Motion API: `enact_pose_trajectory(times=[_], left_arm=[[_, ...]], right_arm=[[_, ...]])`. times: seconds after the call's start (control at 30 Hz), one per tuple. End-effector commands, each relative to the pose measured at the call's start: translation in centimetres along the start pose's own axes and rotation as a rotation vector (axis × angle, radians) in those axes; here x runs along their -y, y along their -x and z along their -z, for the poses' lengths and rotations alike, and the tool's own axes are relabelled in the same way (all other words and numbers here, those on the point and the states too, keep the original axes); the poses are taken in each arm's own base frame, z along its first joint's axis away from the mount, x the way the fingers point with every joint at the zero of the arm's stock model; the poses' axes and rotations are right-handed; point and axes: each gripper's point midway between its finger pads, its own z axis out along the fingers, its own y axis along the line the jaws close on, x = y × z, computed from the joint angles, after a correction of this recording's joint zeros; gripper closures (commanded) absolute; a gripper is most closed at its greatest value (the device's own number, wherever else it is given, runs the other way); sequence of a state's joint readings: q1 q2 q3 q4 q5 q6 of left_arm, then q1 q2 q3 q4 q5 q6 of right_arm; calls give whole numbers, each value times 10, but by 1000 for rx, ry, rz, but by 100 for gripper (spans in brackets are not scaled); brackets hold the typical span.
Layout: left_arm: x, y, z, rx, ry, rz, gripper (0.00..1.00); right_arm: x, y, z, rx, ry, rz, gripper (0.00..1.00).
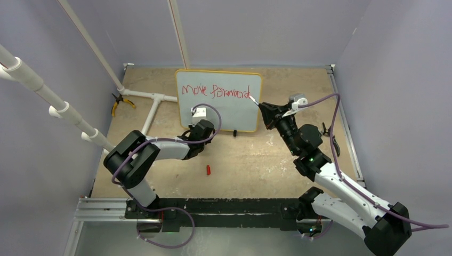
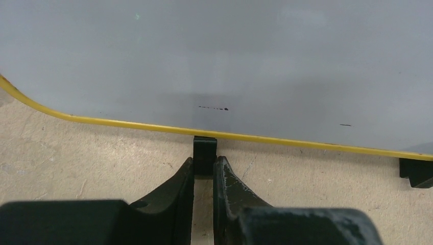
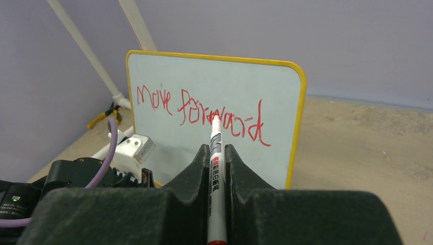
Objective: Write a sentence on the whiteboard
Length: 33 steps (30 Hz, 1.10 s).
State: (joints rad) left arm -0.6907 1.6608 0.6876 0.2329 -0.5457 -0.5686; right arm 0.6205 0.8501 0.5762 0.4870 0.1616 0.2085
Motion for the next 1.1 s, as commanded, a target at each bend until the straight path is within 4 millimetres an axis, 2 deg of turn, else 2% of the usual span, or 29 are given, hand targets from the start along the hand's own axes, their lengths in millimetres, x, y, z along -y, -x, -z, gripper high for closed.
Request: enact_pose_trajectory(times=[0.0, 0.2, 0.47, 0.77, 1.07], left_arm=[[7, -7, -1, 5, -2, 39, 100], [18, -13, 3, -9, -6, 45, 100], [29, -7, 10, -4, -27, 71, 100], [8, 3, 22, 3, -28, 73, 63], [-9, 9, 7, -10, -30, 94, 55]], right_arm=[[-5, 18, -2, 56, 23, -13, 100], [-5, 19, 0, 57, 24, -13, 100], [-4, 20, 3, 62, 20, -14, 100], [-4, 23, 6, 70, 16, -15, 100], [-5, 22, 4, 70, 23, -20, 100]])
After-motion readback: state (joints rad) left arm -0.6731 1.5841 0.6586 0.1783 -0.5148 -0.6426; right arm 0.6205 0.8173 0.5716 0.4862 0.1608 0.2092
